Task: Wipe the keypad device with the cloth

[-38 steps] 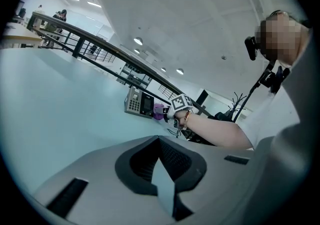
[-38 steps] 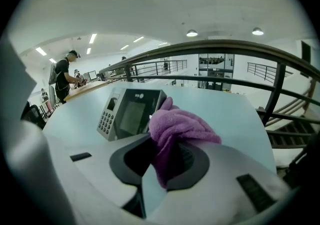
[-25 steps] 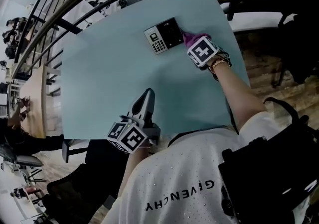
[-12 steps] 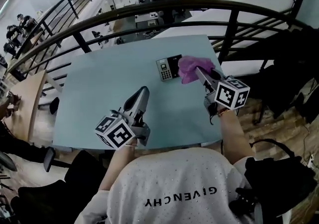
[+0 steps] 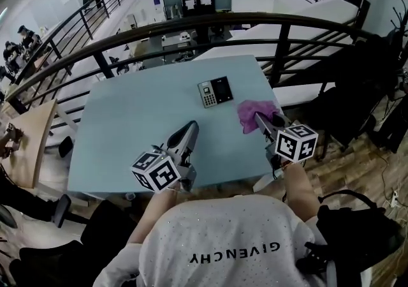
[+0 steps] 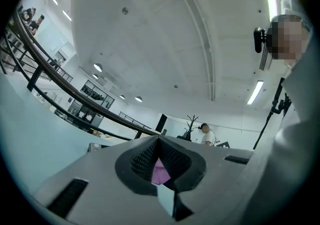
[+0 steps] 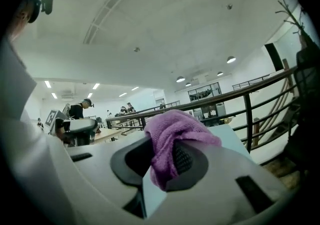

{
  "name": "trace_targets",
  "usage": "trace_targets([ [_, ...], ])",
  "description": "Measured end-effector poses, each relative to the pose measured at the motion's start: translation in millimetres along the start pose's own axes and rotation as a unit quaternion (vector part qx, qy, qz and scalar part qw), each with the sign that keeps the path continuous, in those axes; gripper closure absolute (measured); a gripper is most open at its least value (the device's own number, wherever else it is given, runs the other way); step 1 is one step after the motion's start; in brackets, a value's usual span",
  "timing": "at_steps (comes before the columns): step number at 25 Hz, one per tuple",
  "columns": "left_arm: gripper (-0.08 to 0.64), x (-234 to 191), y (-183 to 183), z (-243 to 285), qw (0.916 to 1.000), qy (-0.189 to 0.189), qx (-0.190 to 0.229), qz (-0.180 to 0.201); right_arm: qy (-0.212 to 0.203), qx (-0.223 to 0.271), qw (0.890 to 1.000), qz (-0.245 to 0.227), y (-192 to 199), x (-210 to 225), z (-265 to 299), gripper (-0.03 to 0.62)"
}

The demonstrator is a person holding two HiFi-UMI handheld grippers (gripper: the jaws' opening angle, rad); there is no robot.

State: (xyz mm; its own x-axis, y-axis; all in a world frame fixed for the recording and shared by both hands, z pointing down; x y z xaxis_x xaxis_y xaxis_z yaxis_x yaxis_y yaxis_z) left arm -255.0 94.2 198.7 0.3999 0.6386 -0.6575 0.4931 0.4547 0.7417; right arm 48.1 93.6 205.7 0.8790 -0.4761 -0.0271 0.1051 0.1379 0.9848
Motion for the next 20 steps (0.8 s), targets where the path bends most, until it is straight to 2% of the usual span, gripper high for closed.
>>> trace_targets([
  [7,0.56,4,20,-35,0.9998,-0.007,-0.014,-0.014,0.01,-0.044,0.999,0.003,29,-33,-26,0.541],
  [14,0.56,12,34,-57,0.9997,0.003,-0.022,-0.014,0.036,-0.067,0.997,-0.028,47,-58,-53,0.541],
  [20,0.56,9,44,-65,0.9988,0.004,-0.041,-0.025,0.048,-0.083,0.995,-0.011,65,-70,-67,0.541],
])
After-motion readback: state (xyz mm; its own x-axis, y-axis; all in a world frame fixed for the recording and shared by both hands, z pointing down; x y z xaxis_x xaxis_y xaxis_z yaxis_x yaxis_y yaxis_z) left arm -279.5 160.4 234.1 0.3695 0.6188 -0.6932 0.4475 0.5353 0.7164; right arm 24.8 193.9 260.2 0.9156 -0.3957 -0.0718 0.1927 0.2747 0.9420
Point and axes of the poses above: the fingertips, and each gripper's own axes: z forward along the fingers, x to its right, y out of its underside, the point moved 9 cm from there along -z, backward along the fingers, and after that the axes turned 15 degrees about -z, right-handed, at the moved point
